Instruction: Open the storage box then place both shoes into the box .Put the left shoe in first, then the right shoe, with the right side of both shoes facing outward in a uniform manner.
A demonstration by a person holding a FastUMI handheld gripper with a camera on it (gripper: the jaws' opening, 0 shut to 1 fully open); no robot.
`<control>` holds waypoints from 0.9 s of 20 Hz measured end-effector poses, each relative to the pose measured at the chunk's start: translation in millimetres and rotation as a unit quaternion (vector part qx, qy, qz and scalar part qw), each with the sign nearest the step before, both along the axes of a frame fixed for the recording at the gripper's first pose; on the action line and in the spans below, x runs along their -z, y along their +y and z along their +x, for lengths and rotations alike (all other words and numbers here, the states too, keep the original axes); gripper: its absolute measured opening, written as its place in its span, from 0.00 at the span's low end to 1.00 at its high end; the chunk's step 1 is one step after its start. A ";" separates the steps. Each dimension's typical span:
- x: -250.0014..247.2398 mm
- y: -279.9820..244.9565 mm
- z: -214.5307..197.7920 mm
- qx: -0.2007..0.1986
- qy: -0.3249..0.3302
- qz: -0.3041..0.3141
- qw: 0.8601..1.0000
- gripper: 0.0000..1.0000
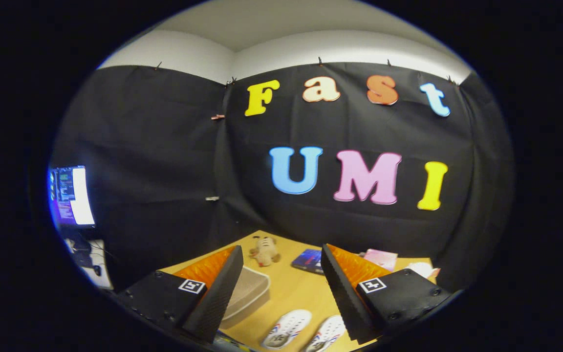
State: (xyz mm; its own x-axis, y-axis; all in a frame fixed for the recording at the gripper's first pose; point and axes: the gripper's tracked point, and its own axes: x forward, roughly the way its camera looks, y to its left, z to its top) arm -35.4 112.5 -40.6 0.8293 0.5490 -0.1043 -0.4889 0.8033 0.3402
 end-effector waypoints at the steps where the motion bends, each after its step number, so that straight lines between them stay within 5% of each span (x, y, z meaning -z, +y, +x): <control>1: 9.6 16.4 -4.7 -0.039 0.017 0.019 0.999 0.97; 5: 48.0 69.5 -25.8 -0.172 0.103 0.097 0.975 0.98; 10: 99.9 115.1 -41.9 -0.263 0.236 0.202 0.914 0.98; 18: 213.8 153.0 -31.6 -0.274 0.413 0.327 0.804 0.97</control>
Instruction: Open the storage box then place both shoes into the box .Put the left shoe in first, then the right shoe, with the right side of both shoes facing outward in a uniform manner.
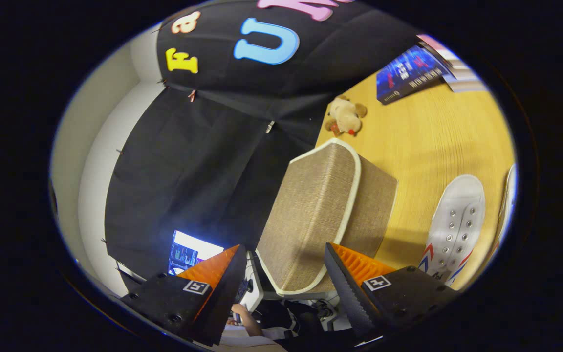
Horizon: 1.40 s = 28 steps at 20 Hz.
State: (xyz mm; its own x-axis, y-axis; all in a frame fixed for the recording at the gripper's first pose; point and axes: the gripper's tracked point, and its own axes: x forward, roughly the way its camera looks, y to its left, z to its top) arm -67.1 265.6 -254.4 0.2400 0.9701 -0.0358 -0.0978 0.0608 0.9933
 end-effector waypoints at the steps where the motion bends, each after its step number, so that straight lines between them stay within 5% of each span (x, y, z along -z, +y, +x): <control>1: 8.6 0.4 1.5 -0.002 0.019 0.013 1.000 0.97; 13: 30.4 41.7 -7.1 -0.054 0.120 0.155 0.979 0.92; 15: 27.7 40.9 -9.9 -0.058 0.119 0.173 0.976 0.74; 18: 36.1 36.2 -6.0 -0.036 0.124 0.171 0.977 0.08; 21: -0.5 22.2 4.6 -0.014 0.113 0.212 0.971 0.05; 28: -86.6 29.0 17.0 0.006 0.049 0.202 0.978 0.05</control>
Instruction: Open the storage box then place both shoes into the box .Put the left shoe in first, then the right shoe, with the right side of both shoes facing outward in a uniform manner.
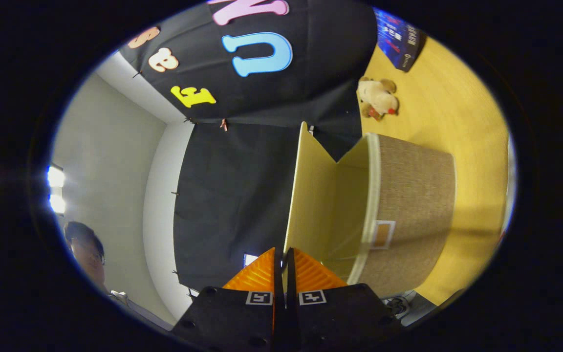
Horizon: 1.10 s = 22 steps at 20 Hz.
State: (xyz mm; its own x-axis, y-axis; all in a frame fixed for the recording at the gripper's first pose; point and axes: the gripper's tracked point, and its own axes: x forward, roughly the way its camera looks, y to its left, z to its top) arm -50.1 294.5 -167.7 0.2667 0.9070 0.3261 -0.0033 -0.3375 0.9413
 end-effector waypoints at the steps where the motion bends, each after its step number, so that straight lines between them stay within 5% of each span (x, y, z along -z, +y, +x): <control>1: -11.9 6.7 1.8 -0.001 -0.010 -0.003 1.000 0.05; 16: -129.4 165.8 36.5 -0.010 -0.084 -0.090 0.992 0.06; 21: -122.5 200.5 44.3 -0.005 -0.073 -0.122 0.990 0.15; 22: -121.4 200.3 45.1 -0.004 -0.069 -0.125 0.990 0.23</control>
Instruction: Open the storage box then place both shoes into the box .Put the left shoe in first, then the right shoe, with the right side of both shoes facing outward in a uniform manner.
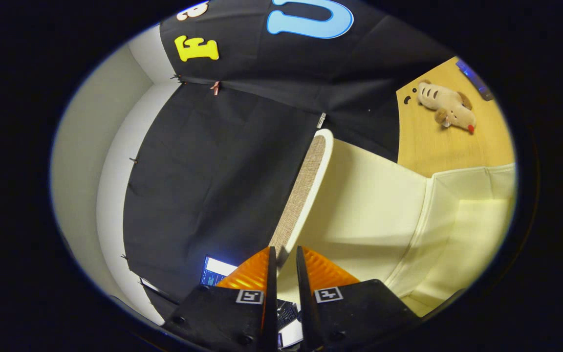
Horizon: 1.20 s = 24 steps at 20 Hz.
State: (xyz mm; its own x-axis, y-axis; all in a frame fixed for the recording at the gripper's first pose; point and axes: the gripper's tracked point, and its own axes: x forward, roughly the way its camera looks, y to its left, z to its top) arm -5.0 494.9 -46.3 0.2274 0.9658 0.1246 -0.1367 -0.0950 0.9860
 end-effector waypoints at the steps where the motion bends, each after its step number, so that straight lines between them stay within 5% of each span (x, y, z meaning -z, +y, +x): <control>1: -0.3 0.5 3.1 0.004 0.002 0.001 1.000 0.30; 3: 2.0 -1.5 8.7 0.015 0.002 -0.001 1.000 0.40; 5: 4.0 -6.2 9.6 0.020 0.001 -0.003 1.000 0.56; 6: 6.4 -10.6 9.7 0.021 -0.001 -0.007 1.000 0.72; 8: 14.1 -24.9 10.6 0.031 -0.010 -0.022 0.999 0.86; 16: 54.5 -134.5 -3.3 0.082 -0.053 -0.143 0.985 0.86; 18: 77.6 -172.7 -13.1 0.097 -0.062 -0.195 0.974 0.95; 24: 152.2 -279.4 -14.0 0.165 -0.010 -0.305 0.938 0.96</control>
State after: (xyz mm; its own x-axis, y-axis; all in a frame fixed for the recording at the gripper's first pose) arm -19.0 215.5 -198.5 0.5294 0.7363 -0.4215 -0.0782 0.5371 0.8399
